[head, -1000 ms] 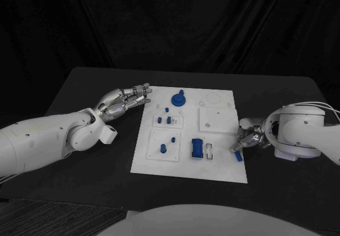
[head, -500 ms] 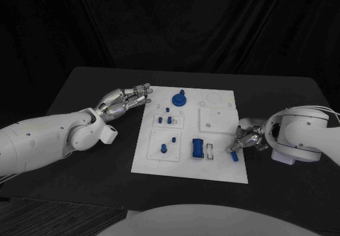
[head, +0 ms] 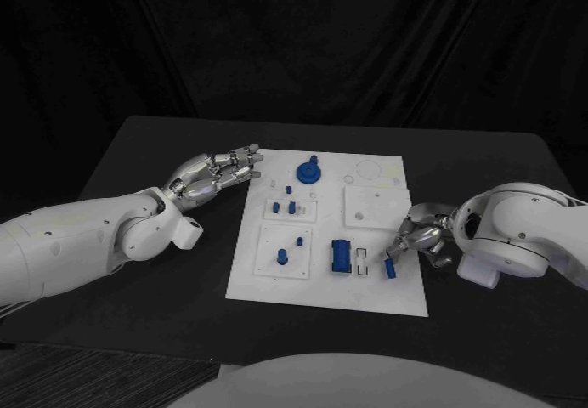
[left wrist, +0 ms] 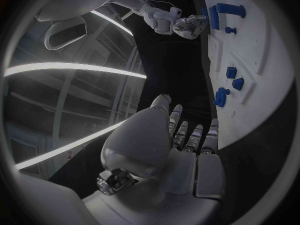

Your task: Assemble the parts on the task board

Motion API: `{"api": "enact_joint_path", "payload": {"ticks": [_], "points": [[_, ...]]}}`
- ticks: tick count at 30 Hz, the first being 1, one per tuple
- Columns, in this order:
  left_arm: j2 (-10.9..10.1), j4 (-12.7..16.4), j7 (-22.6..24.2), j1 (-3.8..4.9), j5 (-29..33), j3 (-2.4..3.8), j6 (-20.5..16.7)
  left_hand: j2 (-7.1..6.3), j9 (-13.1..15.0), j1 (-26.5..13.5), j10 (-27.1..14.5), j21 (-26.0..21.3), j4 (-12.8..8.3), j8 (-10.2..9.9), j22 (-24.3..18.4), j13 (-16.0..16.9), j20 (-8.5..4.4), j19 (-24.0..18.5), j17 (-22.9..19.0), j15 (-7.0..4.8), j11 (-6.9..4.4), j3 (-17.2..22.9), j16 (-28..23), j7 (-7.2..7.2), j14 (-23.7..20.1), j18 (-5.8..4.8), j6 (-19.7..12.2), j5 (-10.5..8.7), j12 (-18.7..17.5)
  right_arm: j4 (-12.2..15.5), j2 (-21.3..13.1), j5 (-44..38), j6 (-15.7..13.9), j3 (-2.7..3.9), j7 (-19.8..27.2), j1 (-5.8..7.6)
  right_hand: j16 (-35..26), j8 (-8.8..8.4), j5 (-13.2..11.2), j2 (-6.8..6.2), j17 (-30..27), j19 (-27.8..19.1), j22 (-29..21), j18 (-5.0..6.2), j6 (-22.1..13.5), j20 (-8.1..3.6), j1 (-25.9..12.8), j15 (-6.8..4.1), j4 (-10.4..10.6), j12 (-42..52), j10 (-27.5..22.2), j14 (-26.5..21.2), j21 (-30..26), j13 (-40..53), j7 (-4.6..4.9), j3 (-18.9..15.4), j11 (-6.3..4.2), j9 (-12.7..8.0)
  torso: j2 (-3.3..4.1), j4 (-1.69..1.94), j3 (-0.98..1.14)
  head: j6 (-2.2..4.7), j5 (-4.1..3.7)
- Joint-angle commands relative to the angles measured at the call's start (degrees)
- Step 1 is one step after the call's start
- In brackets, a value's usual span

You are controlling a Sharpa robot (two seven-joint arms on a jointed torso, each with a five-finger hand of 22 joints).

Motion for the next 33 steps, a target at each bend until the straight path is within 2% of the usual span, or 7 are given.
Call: {"api": "enact_joint_path", "payload": {"ticks": [1, 8, 17, 27, 33], "points": [[0.14, 0.01, 3.39, -0.08, 0.30, 0.05, 0.84, -0.31, 0.28, 0.56, 0.01, 0.05, -1.59, 0.41, -0.58, 0.20, -0.06, 0.32, 0.74, 0.88, 0.58, 1.47, 1.34, -0.11, 0.32, 0.16, 0.46, 1.06, 1.11, -0.34, 0.47, 9.43, -4.14, 0.01, -0.27, 0.11, -0.12, 0.43, 4.54, 0.76, 11.94, -0.01, 8.55, 1.93, -1.54, -0.26, 0.95, -1.26, -2.19, 0.95, 5.69, 5.22, -1.54, 15.86, -0.78, 8.22, -1.12, 1.83, -0.02, 0.00, -0.01, -0.01, -0.14], [0.18, 0.03, 3.34, -0.09, 0.30, 0.05, 0.95, -0.31, 0.28, 0.56, 0.01, 0.05, -1.59, 0.41, -0.58, 0.20, -0.06, 0.32, 0.74, 0.88, 0.58, 1.47, 1.34, -0.11, 0.32, 0.16, 0.46, 1.06, 1.11, -1.24, 1.82, 12.84, -6.01, 0.00, -0.27, 0.08, -0.19, 0.55, 4.49, 1.04, 11.83, -0.11, 8.46, 1.99, -1.90, -0.28, -0.07, -1.27, -1.87, 0.95, 5.69, 5.19, -1.92, 15.86, -0.79, 8.64, -1.13, 2.01, 0.06, 0.09, -0.04, -0.01, -0.20], [0.09, 0.13, 3.29, -0.09, 0.30, 0.05, 1.04, -0.26, 0.26, 0.56, 0.07, 0.05, -1.70, 0.37, -0.60, 0.20, -0.06, 0.34, 0.74, 0.94, 0.70, 1.64, 1.38, -0.04, 0.35, 0.09, 0.34, 1.09, 1.13, -2.36, 3.52, 13.63, -7.02, -0.01, -0.41, -0.34, -0.30, 0.74, 2.77, 1.29, 11.68, -0.26, 8.35, 2.05, -2.47, -0.28, -0.92, -1.28, -1.78, 0.95, 5.69, 5.15, -2.38, 15.86, -0.79, 9.20, -1.14, 2.30, 0.05, 0.07, -0.04, -0.01, -0.22], [0.07, 0.18, 3.31, -0.09, 0.30, 0.05, 1.13, -0.27, 0.25, 0.56, 0.07, 0.06, -1.75, 0.35, -0.56, 0.19, -0.05, 0.36, 0.74, 0.97, 0.72, 1.70, 1.39, -0.03, 0.36, 0.07, 0.33, 1.10, 1.10, -2.62, 4.26, 10.97, -6.40, -0.01, -0.54, -0.68, -0.42, 0.84, 0.93, 1.44, 11.50, -0.40, 8.22, 2.13, -3.12, -0.25, -1.40, -1.22, -1.75, 0.95, 5.69, 5.11, -2.91, 15.86, -0.72, 9.52, -1.06, 2.51, 0.04, 0.02, -0.03, -0.01, -0.25], [0.05, 0.20, 3.31, -0.10, 0.30, 0.05, 1.18, -0.27, 0.25, 0.56, 0.07, 0.06, -1.75, 0.35, -0.56, 0.19, -0.05, 0.36, 0.74, 0.97, 0.72, 1.70, 1.39, -0.03, 0.36, 0.07, 0.33, 1.10, 1.10, -2.57, 4.54, 8.60, -5.79, -0.01, -0.66, -0.78, -0.63, 0.93, -1.76, 1.48, 11.21, -0.52, 8.09, 2.20, -3.66, -0.18, -1.74, -1.16, -1.73, 0.95, 5.69, 5.04, -3.43, 15.86, -0.64, 9.61, -0.98, 2.65, 0.06, 0.04, -0.01, -0.01, -0.23]]}}
